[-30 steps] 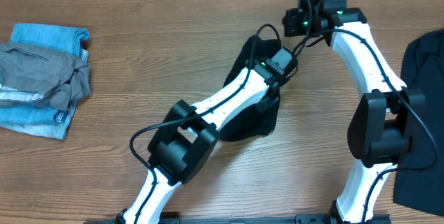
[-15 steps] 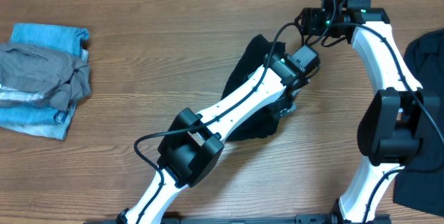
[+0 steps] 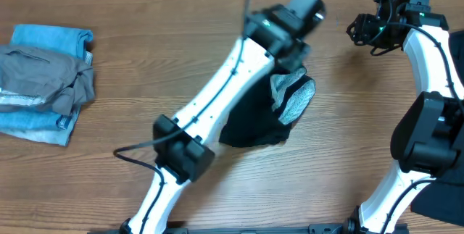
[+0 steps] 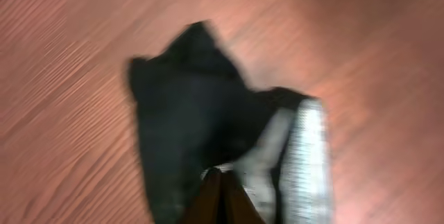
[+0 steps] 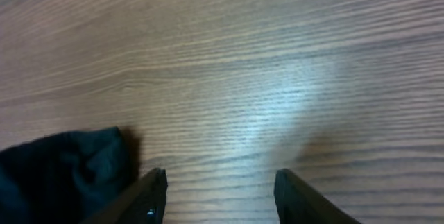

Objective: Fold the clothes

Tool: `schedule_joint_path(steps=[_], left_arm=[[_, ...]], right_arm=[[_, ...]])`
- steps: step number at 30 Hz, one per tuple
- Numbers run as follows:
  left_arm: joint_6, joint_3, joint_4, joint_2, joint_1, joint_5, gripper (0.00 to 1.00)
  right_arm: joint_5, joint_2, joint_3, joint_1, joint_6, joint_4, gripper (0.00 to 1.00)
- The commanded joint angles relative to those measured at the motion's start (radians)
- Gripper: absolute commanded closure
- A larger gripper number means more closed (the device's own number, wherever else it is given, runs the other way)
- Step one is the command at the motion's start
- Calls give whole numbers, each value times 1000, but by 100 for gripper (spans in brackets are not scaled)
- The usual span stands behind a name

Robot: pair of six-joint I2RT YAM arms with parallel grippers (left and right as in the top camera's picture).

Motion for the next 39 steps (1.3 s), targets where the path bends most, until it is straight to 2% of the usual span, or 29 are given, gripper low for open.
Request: schedule_joint_path(steps=[1,3,9,14,19,23,28,30,31,34,36,38,39], left_arm=[[-89,-116,53,11,97,-3,96],[-88,-191,89,11,125,96,96],[-89,-355,229,13,91,161,96],[-100,-370,262,13,38,233,96],[-100,-383,348,13,12,241,90],[-100,-412,398,45,11,273,89],[-108,-412,529,136,7,524,90],[-108,-412,580,140,-8,499,89],[-108,-412,597,140,-14,463,85],[-102,-386,599,126,-10,381,81],[-100,-278,525,77,22,382,69],[-92,-177,409,27,56,382,51],[-74,-122,320,0,83,381,48]], right_arm=[[-8,-32,23,3,-2,-17,47],[-8,-32,23,3,-3,-32,47],[7,-32,22,2,-3,-54,47],[11,-32,22,2,-3,-54,47],[47,-31,21,2,-3,-60,46],[52,-31,19,2,-3,-61,46],[52,-31,19,2,-3,-61,46],[52,-31,19,2,-3,-58,46],[51,-31,19,2,-2,-58,46],[51,-30,14,2,-2,-65,47],[51,-30,14,2,-2,-66,46],[52,-30,14,2,-3,-68,46],[52,-30,14,1,-3,-68,46]])
